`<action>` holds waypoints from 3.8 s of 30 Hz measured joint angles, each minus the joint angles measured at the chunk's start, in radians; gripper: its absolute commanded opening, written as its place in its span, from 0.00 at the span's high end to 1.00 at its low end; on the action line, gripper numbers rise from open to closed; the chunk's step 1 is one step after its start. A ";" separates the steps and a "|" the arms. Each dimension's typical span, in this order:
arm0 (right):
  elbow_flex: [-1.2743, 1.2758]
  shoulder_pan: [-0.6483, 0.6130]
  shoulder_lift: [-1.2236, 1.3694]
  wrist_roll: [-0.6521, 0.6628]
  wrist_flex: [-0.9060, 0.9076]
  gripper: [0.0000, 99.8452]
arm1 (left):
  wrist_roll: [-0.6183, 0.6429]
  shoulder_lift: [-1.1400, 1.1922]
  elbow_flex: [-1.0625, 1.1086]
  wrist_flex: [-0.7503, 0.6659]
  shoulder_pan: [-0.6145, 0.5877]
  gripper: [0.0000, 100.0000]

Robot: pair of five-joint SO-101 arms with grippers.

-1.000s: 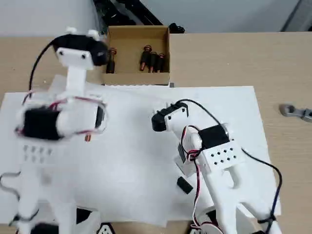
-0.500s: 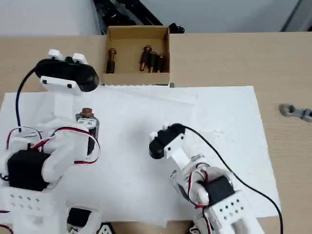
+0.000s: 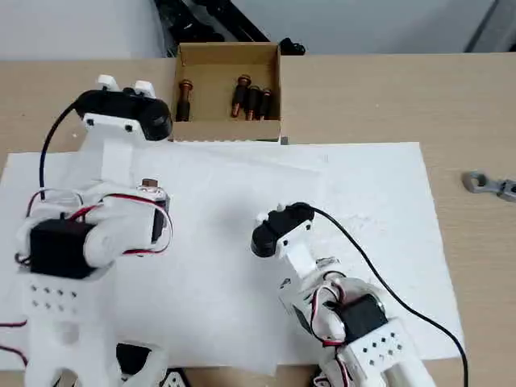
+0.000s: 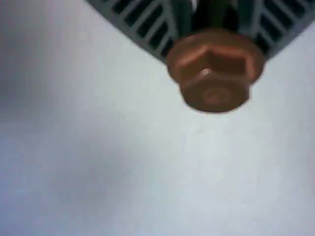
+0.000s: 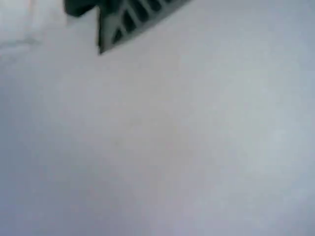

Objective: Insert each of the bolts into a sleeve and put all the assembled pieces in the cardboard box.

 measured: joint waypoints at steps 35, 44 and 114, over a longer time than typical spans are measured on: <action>-0.302 -0.005 0.379 0.503 0.302 0.77 | -0.037 0.018 0.012 0.000 0.000 1.00; -0.181 -0.006 0.437 0.408 0.107 0.77 | -0.037 0.018 0.106 -0.021 0.000 1.00; -0.460 0.227 0.816 0.239 0.015 0.99 | -0.055 0.018 0.107 -0.023 0.000 1.00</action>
